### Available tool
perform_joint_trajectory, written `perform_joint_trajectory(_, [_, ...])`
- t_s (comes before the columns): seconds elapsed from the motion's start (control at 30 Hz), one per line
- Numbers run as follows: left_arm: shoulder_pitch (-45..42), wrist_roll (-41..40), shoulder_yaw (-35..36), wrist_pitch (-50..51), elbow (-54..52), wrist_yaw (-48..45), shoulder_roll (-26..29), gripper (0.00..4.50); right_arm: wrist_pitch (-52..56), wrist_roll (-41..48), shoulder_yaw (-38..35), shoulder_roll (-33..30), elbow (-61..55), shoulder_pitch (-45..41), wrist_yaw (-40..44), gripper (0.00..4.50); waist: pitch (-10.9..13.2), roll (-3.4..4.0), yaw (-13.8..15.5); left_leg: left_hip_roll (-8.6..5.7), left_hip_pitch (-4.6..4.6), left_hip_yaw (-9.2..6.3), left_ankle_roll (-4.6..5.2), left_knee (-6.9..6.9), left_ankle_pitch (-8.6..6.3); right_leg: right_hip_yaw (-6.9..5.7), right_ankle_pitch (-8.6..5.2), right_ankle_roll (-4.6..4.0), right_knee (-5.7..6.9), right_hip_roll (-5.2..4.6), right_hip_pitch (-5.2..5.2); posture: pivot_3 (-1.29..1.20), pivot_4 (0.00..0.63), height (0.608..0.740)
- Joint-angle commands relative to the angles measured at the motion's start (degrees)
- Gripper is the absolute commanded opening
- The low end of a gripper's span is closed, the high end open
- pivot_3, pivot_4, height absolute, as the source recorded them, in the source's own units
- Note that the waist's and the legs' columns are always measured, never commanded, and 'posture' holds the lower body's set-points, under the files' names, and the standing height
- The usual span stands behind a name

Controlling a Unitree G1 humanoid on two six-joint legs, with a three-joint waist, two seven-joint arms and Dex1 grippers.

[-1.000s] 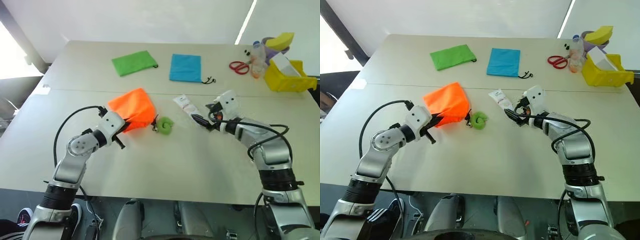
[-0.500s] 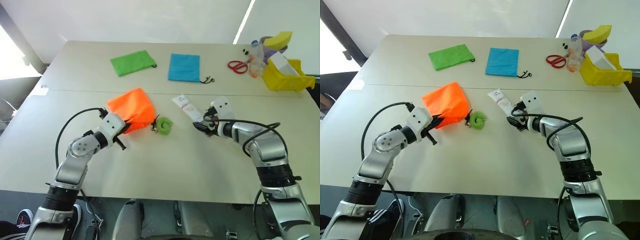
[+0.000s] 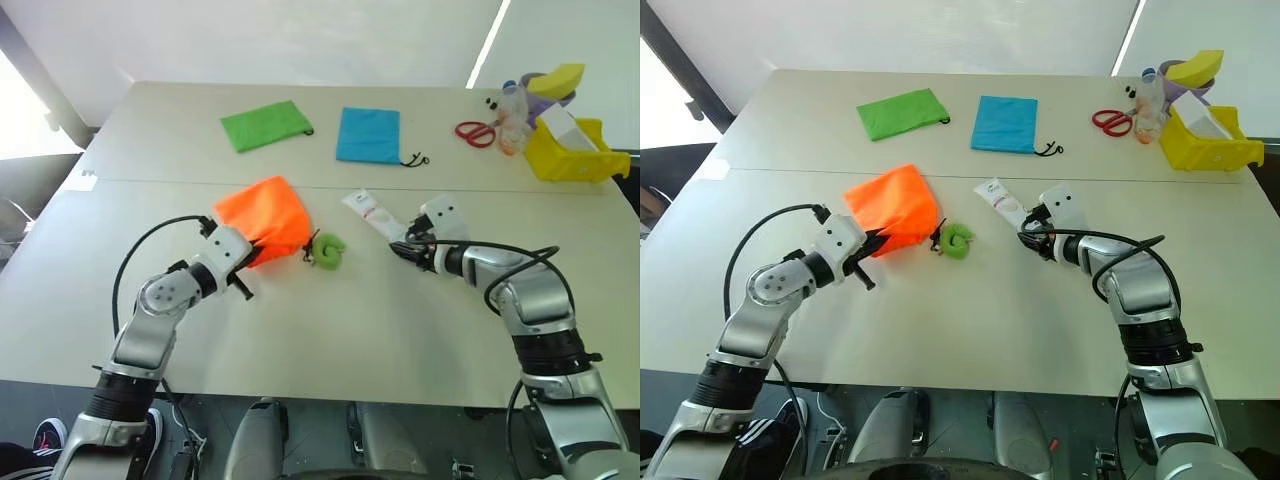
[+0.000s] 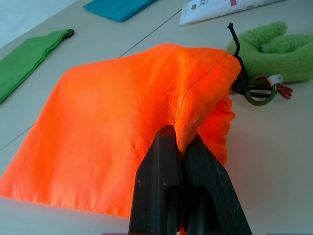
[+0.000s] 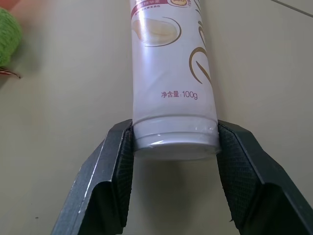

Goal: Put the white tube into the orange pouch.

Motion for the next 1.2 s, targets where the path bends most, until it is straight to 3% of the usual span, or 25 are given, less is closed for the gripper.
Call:
perform_joint_trajectory(0.03, [-1.3,0.1,0.3,-1.4,-0.6,0.0,0.1,0.0,-1.9,0.0,-1.0,-0.8,-3.0,0.2,0.6,2.23,0.0,0.0,0.0,0.0,0.0,0.0,0.0,0.0,0.0,0.0,0.0,0.0,0.0,0.0,0.0,0.0,0.15,0.74])
perform_joint_trajectory(0.43, [-1.8,-0.1,0.4,-1.1,-0.7,-0.1,0.3,0.0,5.7,15.8,-7.2,-5.8,-23.1,8.1,11.2,2.23,0.0,0.0,0.1,0.0,-0.08,-0.04,0.01,0.0,0.0,-0.02,0.0,0.01,-0.01,0.03,-0.05,0.0,0.15,0.74])
perform_joint_trajectory(0.57, [-2.9,-0.6,0.6,0.2,-1.3,0.1,-0.1,0.0,6.8,17.9,-4.3,-9.8,-29.5,13.3,14.0,2.23,0.0,-0.01,0.2,0.0,-0.1,-0.05,0.0,0.0,0.0,-0.03,-0.01,0.0,-0.02,0.04,-0.05,0.0,0.15,0.74])
perform_joint_trajectory(0.67, [-3.7,-1.2,1.0,1.6,-2.1,-0.1,0.0,0.0,7.8,20.4,-3.4,-9.3,-31.6,15.2,14.0,2.23,0.0,-0.03,0.1,0.0,-0.1,-0.04,0.0,0.01,0.0,-0.02,-0.01,0.0,-0.03,0.04,-0.04,0.0,0.15,0.74])
perform_joint_trajectory(0.8, [-4.2,-2.9,1.3,4.8,-4.7,-0.9,0.2,0.0,4.3,15.3,2.7,-10.2,-30.6,16.0,12.2,1.88,0.0,-0.03,0.0,0.01,-0.07,-0.02,0.0,0.04,0.0,-0.01,-0.01,0.0,-0.02,0.08,-0.05,0.0,0.15,0.74])
perform_joint_trajectory(1.1, [-2.2,-5.1,-0.8,11.3,-11.9,-5.8,2.7,0.0,3.0,12.1,7.4,0.9,-24.2,9.1,4.0,1.88,0.0,-0.04,-0.1,0.01,-0.07,-0.04,0.0,0.04,0.0,0.0,-0.01,0.0,-0.01,0.11,-0.06,0.0,0.15,0.74])
perform_joint_trajectory(1.2, [-1.6,-4.7,-0.8,11.4,-12.5,-6.2,3.5,0.0,2.9,12.4,7.3,1.3,-24.3,8.4,4.2,1.88,0.0,-0.04,0.2,0.0,-0.1,-0.04,0.0,0.04,0.0,0.0,-0.01,0.0,-0.01,0.06,-0.06,0.0,0.15,0.74])
